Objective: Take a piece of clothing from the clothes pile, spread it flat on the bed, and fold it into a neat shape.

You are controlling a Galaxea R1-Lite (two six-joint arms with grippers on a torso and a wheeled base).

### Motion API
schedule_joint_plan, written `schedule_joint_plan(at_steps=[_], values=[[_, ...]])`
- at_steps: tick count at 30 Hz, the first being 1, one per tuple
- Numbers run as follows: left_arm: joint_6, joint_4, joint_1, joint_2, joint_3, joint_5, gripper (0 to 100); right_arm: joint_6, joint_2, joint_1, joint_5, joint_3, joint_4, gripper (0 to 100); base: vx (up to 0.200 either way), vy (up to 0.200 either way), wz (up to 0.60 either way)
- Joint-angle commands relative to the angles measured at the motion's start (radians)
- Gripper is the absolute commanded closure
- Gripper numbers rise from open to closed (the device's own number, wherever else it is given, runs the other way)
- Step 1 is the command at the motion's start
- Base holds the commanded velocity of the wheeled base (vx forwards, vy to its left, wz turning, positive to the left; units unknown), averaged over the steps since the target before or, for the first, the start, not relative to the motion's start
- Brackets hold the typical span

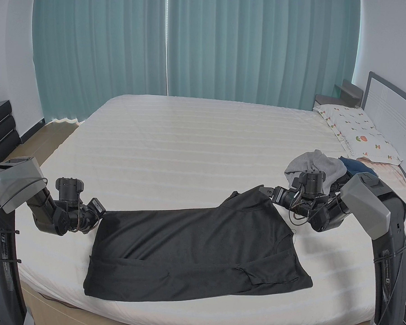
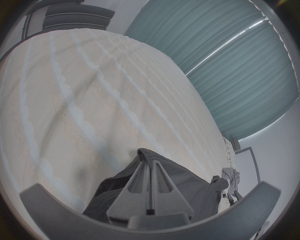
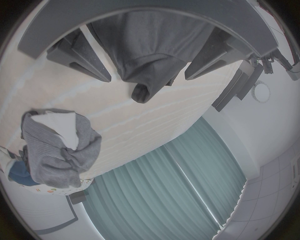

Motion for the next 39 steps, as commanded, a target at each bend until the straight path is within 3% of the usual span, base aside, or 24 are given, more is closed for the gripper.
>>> schedule_joint_plan(at_steps=[1, 12, 13, 23, 39], values=[[0.0, -0.006, 0.0, -0.006, 0.009, -0.001, 100, -0.021, 0.076, 0.017, 0.001, -0.088, 0.023, 0, 0.0, 0.0, 0.0], [0.003, -0.007, -0.002, -0.006, 0.009, 0.0, 100, -0.029, 0.111, 0.024, -0.009, -0.136, 0.022, 0, 0.0, 0.0, 0.0], [0.004, -0.007, -0.002, -0.006, 0.009, 0.0, 100, -0.029, 0.111, 0.024, -0.009, -0.137, 0.022, 100, 0.0, 0.0, 0.0], [-0.004, -0.007, 0.0, -0.011, 0.004, -0.003, 100, -0.021, 0.094, 0.018, -0.014, -0.127, 0.009, 100, 0.0, 0.0, 0.0], [-0.03, -0.006, 0.049, -0.114, 0.01, -0.001, 100, 0.098, -0.067, 0.015, -0.032, 0.073, -0.147, 100, 0.0, 0.0, 0.0]])
